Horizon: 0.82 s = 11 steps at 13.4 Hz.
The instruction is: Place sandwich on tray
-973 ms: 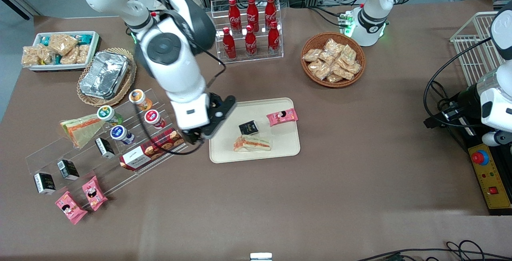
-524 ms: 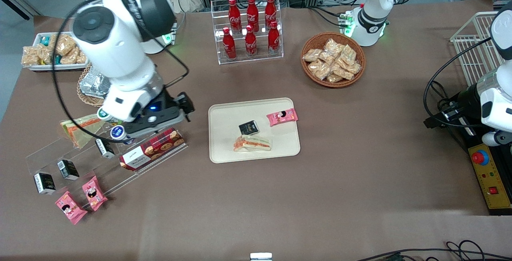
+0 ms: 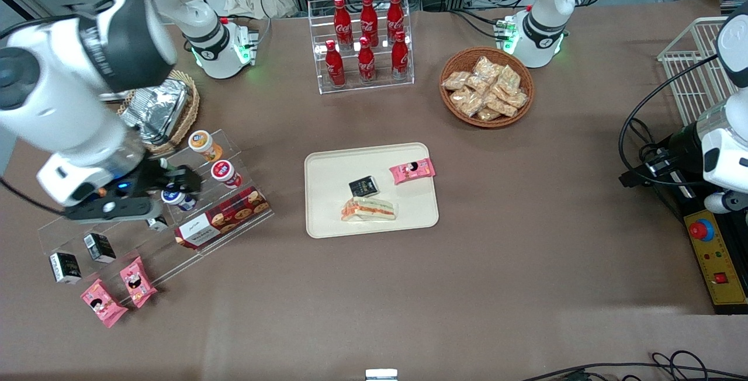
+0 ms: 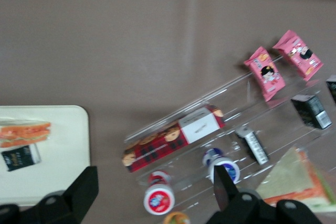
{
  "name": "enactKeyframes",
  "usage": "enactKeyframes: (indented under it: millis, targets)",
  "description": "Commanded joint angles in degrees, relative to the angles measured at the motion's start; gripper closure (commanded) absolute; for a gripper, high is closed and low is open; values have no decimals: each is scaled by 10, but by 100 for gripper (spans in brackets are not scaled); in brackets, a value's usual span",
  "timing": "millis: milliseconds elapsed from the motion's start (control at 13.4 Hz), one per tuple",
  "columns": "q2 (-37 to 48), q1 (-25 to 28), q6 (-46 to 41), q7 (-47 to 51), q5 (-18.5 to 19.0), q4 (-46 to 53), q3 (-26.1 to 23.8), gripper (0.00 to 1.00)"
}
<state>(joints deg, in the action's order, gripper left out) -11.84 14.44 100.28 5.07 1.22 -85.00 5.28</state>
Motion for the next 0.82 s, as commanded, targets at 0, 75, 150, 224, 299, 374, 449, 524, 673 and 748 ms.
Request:
enactKeyframes:
  millis: [0,75,150,224,299,374,449,524,673,748]
  targets:
    - [24,-71,-3,-69,5,-17,-35,2]
    - [33,-86,-2,-82,5,-28,-35,2]
    - [43,-94,2,-88,5,-38,-35,2]
    - [57,-98,4,-89,4,-52,-34,2]
    - [71,-101,10,-89,5,-71,-34,2]
    - [80,-102,20,-89,5,-84,-34,2]
    - [80,-102,18,-96,5,-83,-33,2]
    - [78,-101,19,-103,5,-80,-33,2]
    - [75,-102,17,-96,0,-69,-31,2]
    - [76,-102,14,-96,0,-68,-30,2]
